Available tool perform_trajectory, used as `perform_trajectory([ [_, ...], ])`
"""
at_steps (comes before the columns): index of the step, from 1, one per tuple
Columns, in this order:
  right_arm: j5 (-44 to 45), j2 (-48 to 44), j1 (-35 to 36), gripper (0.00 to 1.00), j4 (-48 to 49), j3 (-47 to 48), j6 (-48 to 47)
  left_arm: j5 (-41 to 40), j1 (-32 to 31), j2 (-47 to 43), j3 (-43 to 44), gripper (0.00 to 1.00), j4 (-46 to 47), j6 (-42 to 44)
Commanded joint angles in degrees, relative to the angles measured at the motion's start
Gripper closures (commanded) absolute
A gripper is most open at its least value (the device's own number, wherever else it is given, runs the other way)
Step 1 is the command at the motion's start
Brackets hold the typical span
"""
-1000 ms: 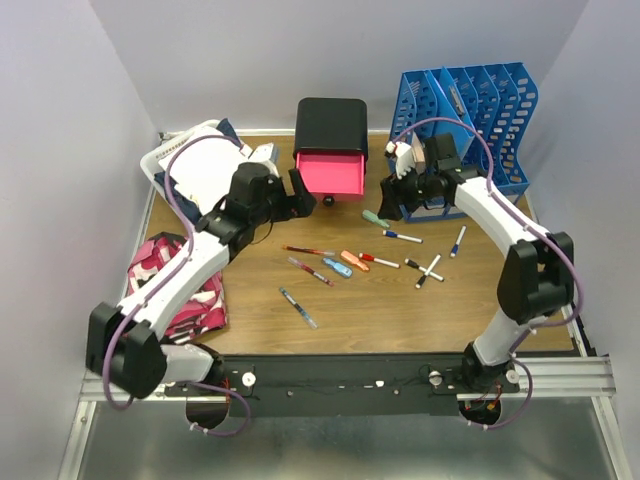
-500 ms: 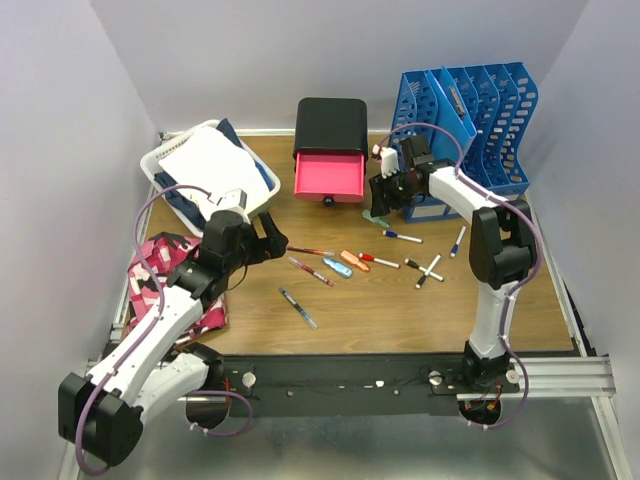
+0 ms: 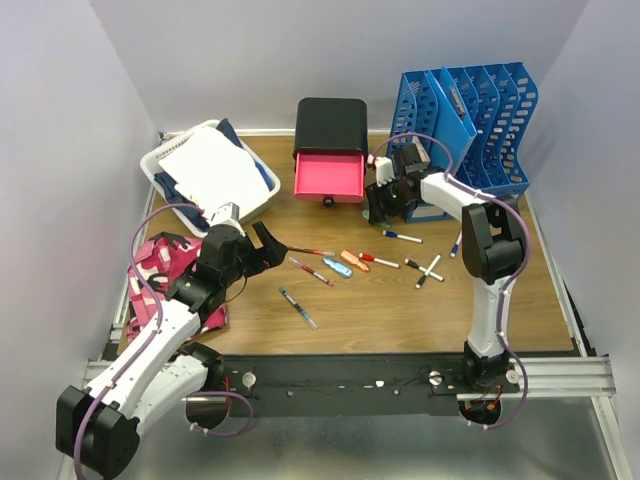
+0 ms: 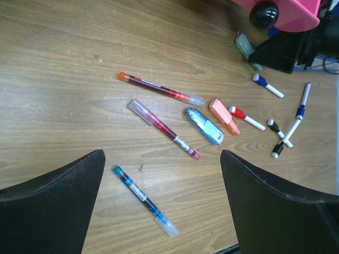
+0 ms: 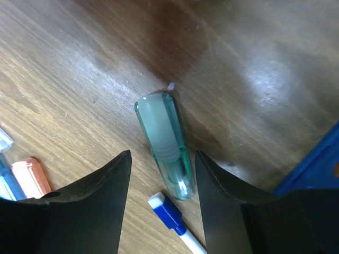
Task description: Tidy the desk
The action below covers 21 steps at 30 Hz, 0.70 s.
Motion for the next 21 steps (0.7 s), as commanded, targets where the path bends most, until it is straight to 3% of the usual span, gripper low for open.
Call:
perform_trajectory([
  [1, 4.2, 1.5, 1.8, 0.41, 2.6, -2.9, 0.5, 1.2, 0.1, 0.0, -0.8, 0.02, 3.0, -4.4],
  [7, 7.4, 0.1, 2.1, 0.56, 4.2, -7.1, 0.3, 1.5, 0.1, -0.5, -2.6, 0.02, 4.8, -9.0],
  [17, 6.4, -6.0, 2.1, 0.89, 6.7, -12.9, 0.2, 4.2, 0.1, 0.5, -3.8, 0.04, 7.0, -13.6],
  [21, 5.5, -9.7, 2.1, 0.93, 6.6, -12.6, 0.4, 5.4, 0.1, 1.1, -3.2, 0.04, 7.3, -14.5],
])
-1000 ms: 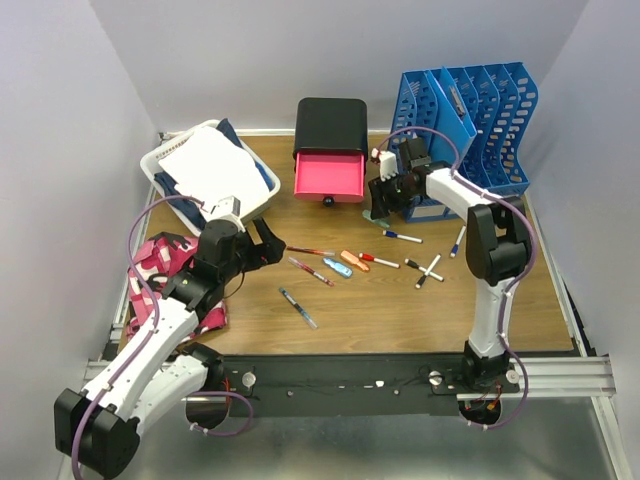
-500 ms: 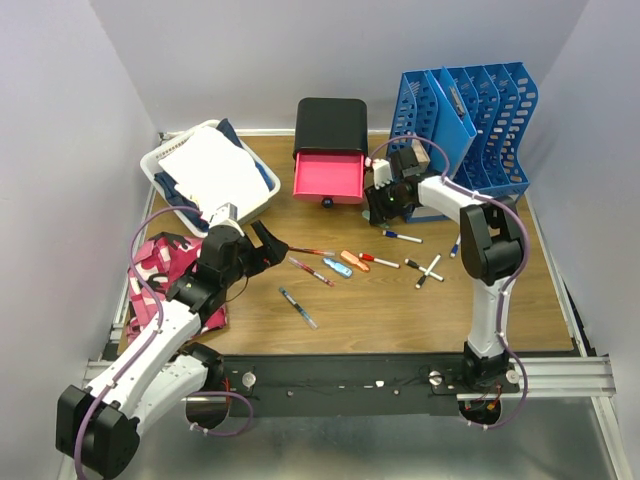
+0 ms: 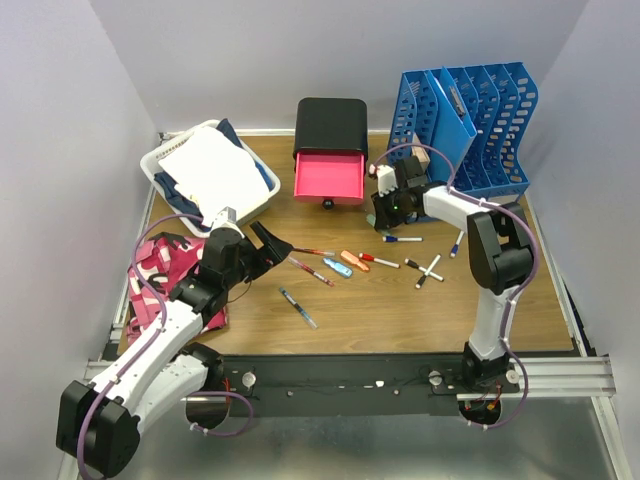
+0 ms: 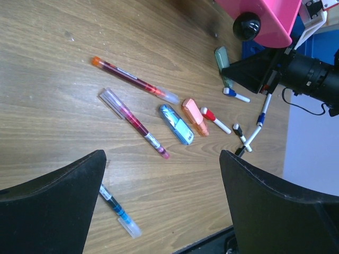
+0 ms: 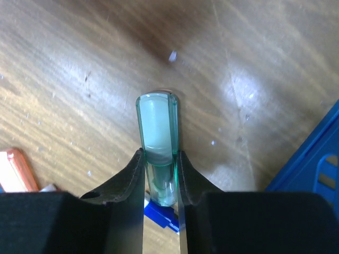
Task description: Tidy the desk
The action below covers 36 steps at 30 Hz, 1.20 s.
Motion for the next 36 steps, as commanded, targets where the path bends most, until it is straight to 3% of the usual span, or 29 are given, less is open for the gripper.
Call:
perform_trajectory([
  [1, 0.1, -4.8, 0.5, 0.93, -2.6, -0.6, 0.3, 2.7, 0.1, 0.8, 0.4, 0.04, 2.1, -2.6],
  [15, -1.5, -19.0, 0.5, 0.95, -10.5, 2.8, -2.3, 5.0, -1.8, 5.3, 0.9, 0.05, 4.2, -6.4],
  [21, -14.6, -21.2, 0.6, 0.94, -18.2, 9.0, -15.5, 4.5, -3.0, 8.9, 3.9, 0.07, 1.7, -5.5],
  [30, -12.5, -9.2, 7.2, 0.90, -18.2, 23.5, -20.2, 2.3, -8.2, 17.3, 7.6, 0.13, 1.0, -8.1],
  [32, -10.5, -4.7, 8.5, 0.87, -18.1, 28.4, -19.7, 0.9, -9.3, 19.5, 8.3, 0.16, 0.9, -9.2],
  [33, -10.0, -3.2, 9.2, 0.72, -18.0, 29.9, -19.4, 0.3, -9.9, 20.3, 9.2, 0.17, 0.8, -9.6],
  [36, -8.3, 1.2, 9.8, 0.43, -18.3, 36.2, -16.3, -2.6, -12.0, 23.3, 11.2, 0.20, 0.4, -11.7],
])
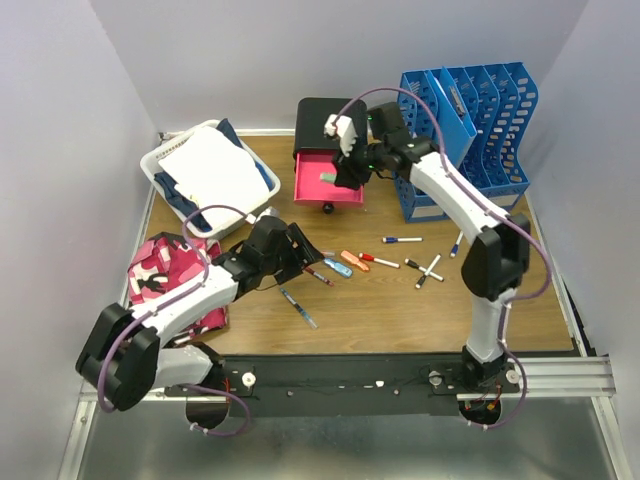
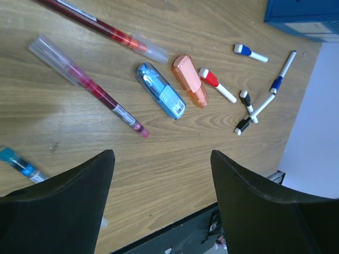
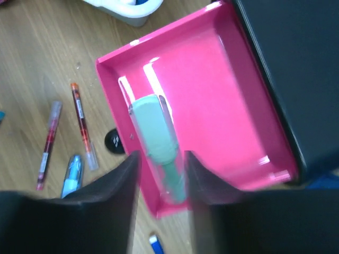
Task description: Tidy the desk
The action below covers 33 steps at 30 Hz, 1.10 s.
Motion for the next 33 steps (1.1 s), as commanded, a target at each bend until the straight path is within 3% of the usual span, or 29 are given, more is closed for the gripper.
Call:
perform_trajectory([
  [1, 3.3, 5.9, 1.2, 0.39, -1.3, 7.7, 3.2, -5.7, -3.1, 4.1, 3.9, 0.21, -1.6, -3.8],
  [3, 3.8, 4.7, 1.2, 0.30, -0.9, 8.2, 3.9, -7.3, -4.0, 5.5, 4.9, 0.22, -1.4, -6.0],
  [8, 0.6, -2.4, 1.1, 0.27, -1.5, 3.4, 5.8, -10.7, -6.8, 9.9, 6.3, 0.30, -0.4, -11.1],
  [16, -5.0, -17.3, -1.5, 0.27, -1.0, -17.8, 9.9, -14.7, -11.2, 18.1, 10.3, 0.47, -1.0, -16.2],
  [21, -7.2, -22.6, -4.7, 0.27, 0.5, -26.6, 12.0, -16.0, -12.7, 24.5, 15.2, 0.48, -4.2, -17.5],
  [28, -9.2, -27.6, -7.6, 0.27, 2.2, -32.7, 14.2, -18.2, -13.4, 33.6, 26.4, 0.44, -21.0, -22.3],
  [33, -10.0, -28.9, -8.6, 0.27, 3.4, -34.6, 15.8, -17.8, -13.8, 38.2, 32.0, 0.43, -27.4, -22.5],
])
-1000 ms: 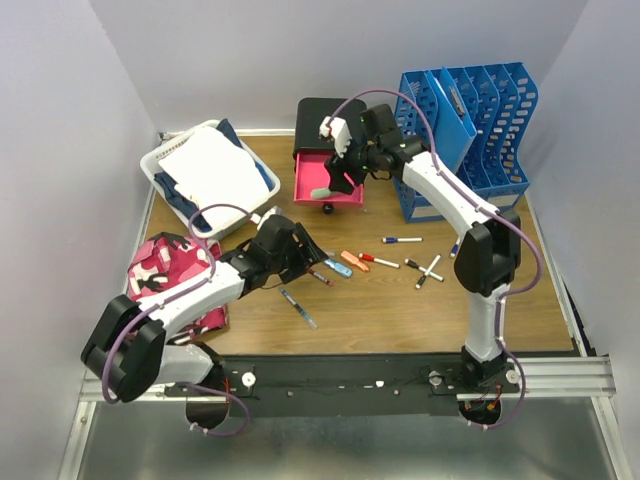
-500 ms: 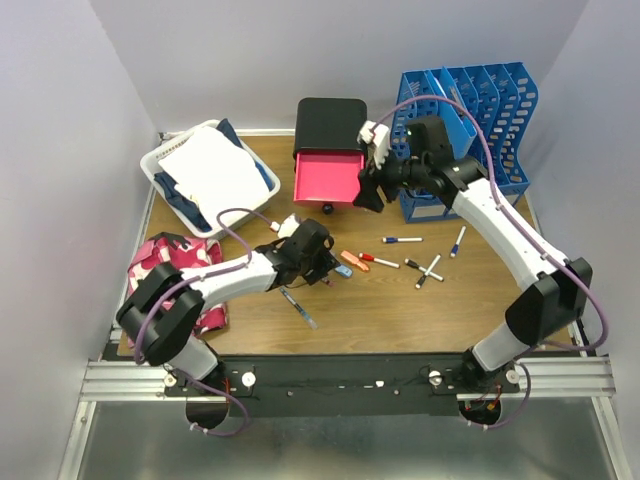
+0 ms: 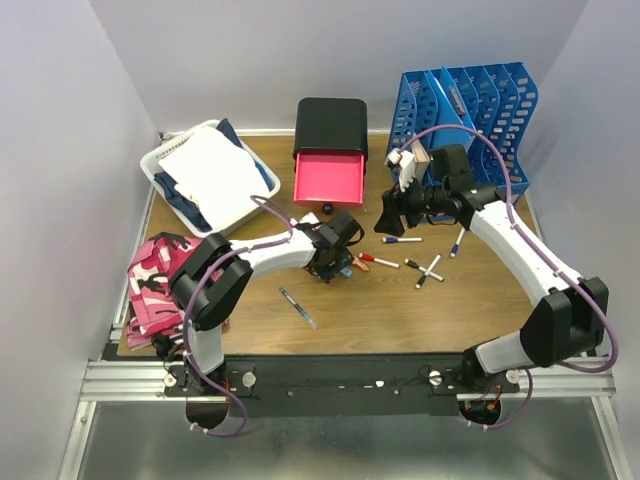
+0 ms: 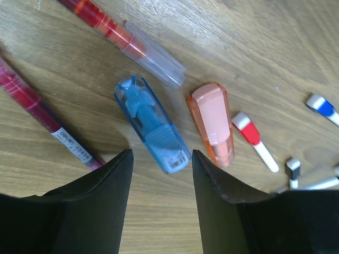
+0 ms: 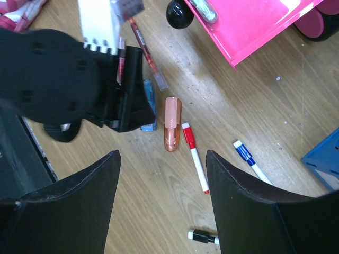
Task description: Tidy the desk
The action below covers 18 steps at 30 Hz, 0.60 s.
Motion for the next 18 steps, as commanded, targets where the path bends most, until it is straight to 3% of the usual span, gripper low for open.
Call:
perform_trajectory([
  [1, -2.7, -2.9, -0.9, 0.27, 2.4, -2.1, 2.3, -1.8, -0.5, 4.7, 5.0, 0.43, -10.2, -1.8],
  [5, -3.1, -3.5, -1.3, 0.27, 2.8, -3.4, 2.8, -1.2, -0.6, 8.8, 9.7, 0.48, -14.6, -0.7],
  [10, -3.4, -4.4, -1.6, 0.27, 3.2, -5.2, 3.1, -1.6, -0.5, 9.5, 10.6, 0.51, -16.2, -0.7],
  [18, -4.3, -4.7, -1.8, 0.27, 3.1, -6.3, 2.9, 0.5, -0.5, 10.0, 10.5, 0.64, -20.5, 2.1],
])
